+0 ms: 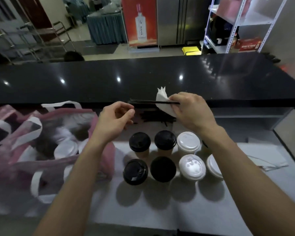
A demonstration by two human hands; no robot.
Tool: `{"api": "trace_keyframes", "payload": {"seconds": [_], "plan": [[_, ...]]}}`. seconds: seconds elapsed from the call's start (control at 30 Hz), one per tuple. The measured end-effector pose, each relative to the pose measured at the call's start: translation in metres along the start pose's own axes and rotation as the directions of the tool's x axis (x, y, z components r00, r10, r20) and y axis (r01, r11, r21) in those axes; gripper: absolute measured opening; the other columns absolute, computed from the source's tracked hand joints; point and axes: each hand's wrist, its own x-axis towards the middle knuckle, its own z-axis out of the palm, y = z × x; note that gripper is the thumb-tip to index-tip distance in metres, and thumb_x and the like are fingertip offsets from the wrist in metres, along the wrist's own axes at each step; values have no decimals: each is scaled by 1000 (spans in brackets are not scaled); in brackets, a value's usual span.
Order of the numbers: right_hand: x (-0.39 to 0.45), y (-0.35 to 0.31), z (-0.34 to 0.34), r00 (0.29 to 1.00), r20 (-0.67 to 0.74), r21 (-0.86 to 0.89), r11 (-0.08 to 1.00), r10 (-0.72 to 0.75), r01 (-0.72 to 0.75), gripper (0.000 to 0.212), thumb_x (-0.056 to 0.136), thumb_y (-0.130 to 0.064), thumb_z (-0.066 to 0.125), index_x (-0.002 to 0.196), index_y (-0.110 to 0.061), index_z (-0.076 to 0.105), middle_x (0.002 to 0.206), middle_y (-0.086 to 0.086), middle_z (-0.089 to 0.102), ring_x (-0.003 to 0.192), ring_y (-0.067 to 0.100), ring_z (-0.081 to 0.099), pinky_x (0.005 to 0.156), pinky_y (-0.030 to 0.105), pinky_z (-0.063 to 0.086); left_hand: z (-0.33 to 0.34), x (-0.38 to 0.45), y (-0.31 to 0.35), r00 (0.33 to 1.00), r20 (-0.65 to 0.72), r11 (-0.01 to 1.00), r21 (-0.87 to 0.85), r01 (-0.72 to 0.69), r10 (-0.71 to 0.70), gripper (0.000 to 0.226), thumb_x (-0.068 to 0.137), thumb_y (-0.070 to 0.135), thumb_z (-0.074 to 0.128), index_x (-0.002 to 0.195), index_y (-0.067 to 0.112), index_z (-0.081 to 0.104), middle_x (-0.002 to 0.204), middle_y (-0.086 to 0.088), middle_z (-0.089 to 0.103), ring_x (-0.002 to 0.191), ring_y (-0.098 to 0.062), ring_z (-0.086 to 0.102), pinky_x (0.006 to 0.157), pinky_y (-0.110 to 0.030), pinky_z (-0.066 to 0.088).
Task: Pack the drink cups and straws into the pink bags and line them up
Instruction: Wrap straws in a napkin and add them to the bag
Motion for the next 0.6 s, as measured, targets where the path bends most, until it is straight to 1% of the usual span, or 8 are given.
{"api": "trace_keyframes", "payload": {"seconds": [0.07, 0.2, 0.33, 0.43, 0.47, 0.53, 0.57, 0.6], "plan": [[5, -19, 8, 999, 8, -69, 997, -33, 34, 25, 104, -12, 62, 121, -10, 80, 106, 10, 77, 98, 38, 70, 89, 48, 52, -34, -10, -8, 999, -38, 998, 66, -14, 17, 7, 104, 19, 73, 105, 24, 78, 86, -1, 80, 78, -16, 80, 61, -17, 54], [12, -59, 23, 987, 1, -71, 984, -162, 161, 22, 104, -6, 64, 117, -5, 81, 104, 13, 77, 95, 41, 71, 88, 52, 53, -99, -39, -21, 978, -194, 974, 226, -33, 78, 7, 103, 22, 75, 106, 26, 79, 84, 7, 78, 79, -4, 75, 61, -15, 57], [22, -108, 39, 962, -89, 41, 964, -257, 262, 19, 99, -2, 70, 115, -1, 80, 104, 14, 78, 91, 42, 72, 82, 54, 58, -164, -74, -39, 951, -279, 889, 457, 12, 130, 12, 102, 31, 74, 113, 36, 74, 98, 20, 71, 94, 9, 67, 72, -11, 51], [26, -147, 50, 948, -150, 142, 942, -282, 303, 20, 98, -4, 73, 117, -3, 80, 107, 10, 77, 94, 35, 73, 83, 47, 59, -205, -90, -57, 958, -264, 817, 574, 64, 111, 15, 100, 28, 76, 112, 37, 74, 96, 24, 70, 90, 9, 67, 75, -11, 49], [27, -160, 55, 946, -163, 176, 936, -278, 306, 21, 98, -4, 73, 117, -3, 80, 107, 8, 77, 94, 33, 73, 83, 46, 59, -215, -93, -63, 968, -236, 794, 603, 76, 86, 16, 98, 26, 77, 110, 36, 75, 95, 23, 71, 89, 6, 68, 79, -17, 52], [30, -187, 64, 949, -163, 229, 925, -271, 304, 22, 98, -6, 73, 119, -4, 79, 110, 7, 77, 96, 29, 73, 83, 46, 60, -230, -91, -78, 986, -162, 747, 658, 89, 25, 15, 94, 24, 82, 106, 33, 78, 96, 17, 73, 92, -6, 69, 92, -37, 58], [32, -201, 69, 950, -151, 243, 921, -274, 305, 23, 99, -7, 73, 120, -5, 79, 110, 7, 77, 96, 28, 73, 83, 46, 60, -237, -88, -86, 992, -129, 711, 698, 85, 8, 15, 91, 27, 85, 104, 31, 78, 97, 13, 74, 97, -14, 69, 99, -45, 55], [34, -213, 75, 950, -133, 247, 918, -284, 309, 23, 99, -7, 72, 121, -5, 79, 111, 7, 77, 96, 28, 73, 83, 45, 60, -244, -84, -93, 995, -100, 664, 744, 74, 1, 18, 89, 32, 86, 105, 30, 78, 100, 11, 75, 105, -19, 67, 105, -48, 49]]}}
